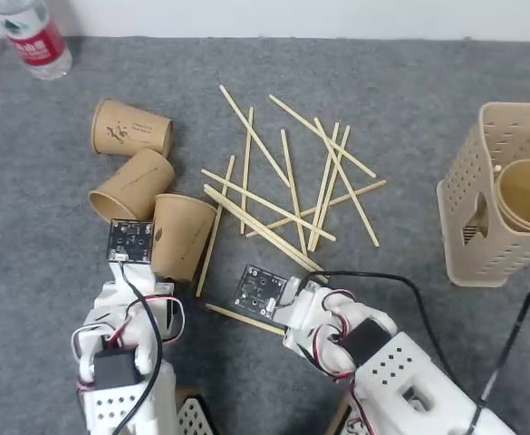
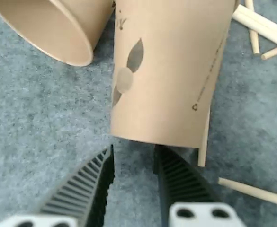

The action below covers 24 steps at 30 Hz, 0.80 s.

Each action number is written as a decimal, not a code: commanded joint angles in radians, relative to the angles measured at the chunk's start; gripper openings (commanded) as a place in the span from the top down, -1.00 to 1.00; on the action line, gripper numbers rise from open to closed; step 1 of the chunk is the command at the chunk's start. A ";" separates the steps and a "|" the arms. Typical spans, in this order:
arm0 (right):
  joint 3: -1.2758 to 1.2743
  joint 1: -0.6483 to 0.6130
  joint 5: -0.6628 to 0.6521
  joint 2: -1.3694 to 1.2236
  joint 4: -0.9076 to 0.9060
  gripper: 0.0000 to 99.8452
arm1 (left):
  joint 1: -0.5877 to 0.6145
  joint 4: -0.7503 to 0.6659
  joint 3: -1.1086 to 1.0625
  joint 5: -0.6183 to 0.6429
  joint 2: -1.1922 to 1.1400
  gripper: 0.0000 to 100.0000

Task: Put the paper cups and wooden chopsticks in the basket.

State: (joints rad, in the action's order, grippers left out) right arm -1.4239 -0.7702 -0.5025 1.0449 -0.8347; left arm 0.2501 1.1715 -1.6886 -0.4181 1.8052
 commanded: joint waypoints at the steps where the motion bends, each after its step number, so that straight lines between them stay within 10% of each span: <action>1: 0.057 -0.004 0.014 -0.093 0.027 0.69 | 0.003 -0.015 0.005 -0.006 0.014 0.74; 24: 0.290 -0.058 0.049 -0.527 -0.008 0.69 | 0.003 -0.015 0.005 -0.006 0.014 0.74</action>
State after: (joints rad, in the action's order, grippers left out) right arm -1.1907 -0.8163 -0.4565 0.5217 -0.8316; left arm 0.2501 1.1715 -1.6886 -0.4181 1.8052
